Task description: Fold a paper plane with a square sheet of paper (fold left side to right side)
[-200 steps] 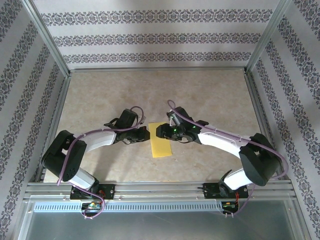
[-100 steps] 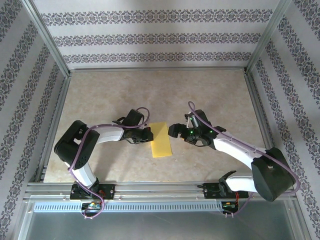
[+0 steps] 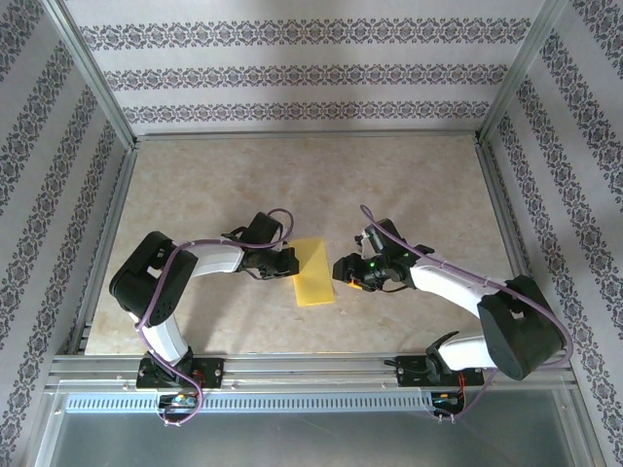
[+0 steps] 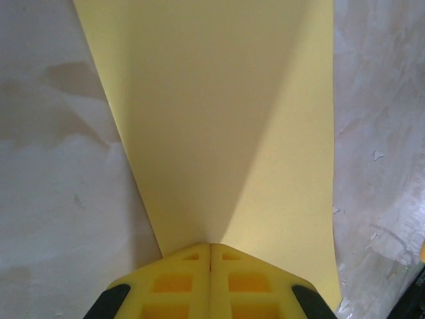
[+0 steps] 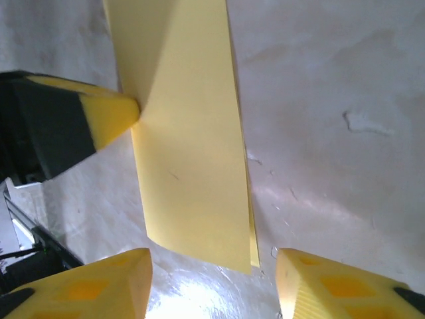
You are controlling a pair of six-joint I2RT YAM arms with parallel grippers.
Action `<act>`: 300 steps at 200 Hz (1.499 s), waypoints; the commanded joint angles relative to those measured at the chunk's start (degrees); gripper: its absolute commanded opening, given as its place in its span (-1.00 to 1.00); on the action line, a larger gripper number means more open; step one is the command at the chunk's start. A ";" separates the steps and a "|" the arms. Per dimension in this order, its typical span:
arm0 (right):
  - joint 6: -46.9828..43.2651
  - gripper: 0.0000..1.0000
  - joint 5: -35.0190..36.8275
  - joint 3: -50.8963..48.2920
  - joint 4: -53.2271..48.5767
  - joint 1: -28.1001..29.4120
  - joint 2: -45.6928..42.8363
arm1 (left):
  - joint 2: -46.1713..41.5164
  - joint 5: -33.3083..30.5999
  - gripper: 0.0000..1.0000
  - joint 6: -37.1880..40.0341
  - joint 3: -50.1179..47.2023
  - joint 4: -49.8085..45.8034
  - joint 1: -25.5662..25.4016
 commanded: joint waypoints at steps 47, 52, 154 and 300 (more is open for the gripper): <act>0.79 0.00 -4.68 0.99 1.19 3.75 6.44 | 0.89 -1.39 -0.91 1.60 0.07 -3.30 -0.66; 1.04 -0.01 -4.67 1.02 1.48 4.00 6.85 | 0.87 -1.39 -0.91 1.67 0.01 -3.29 -0.64; 4.07 -0.10 -6.27 0.50 8.00 5.71 10.52 | 0.89 -1.05 -0.92 1.57 0.09 -2.95 -0.81; 7.03 -0.05 -6.17 0.05 14.24 3.33 12.55 | 0.69 -0.73 -0.91 2.18 0.00 -2.20 -1.21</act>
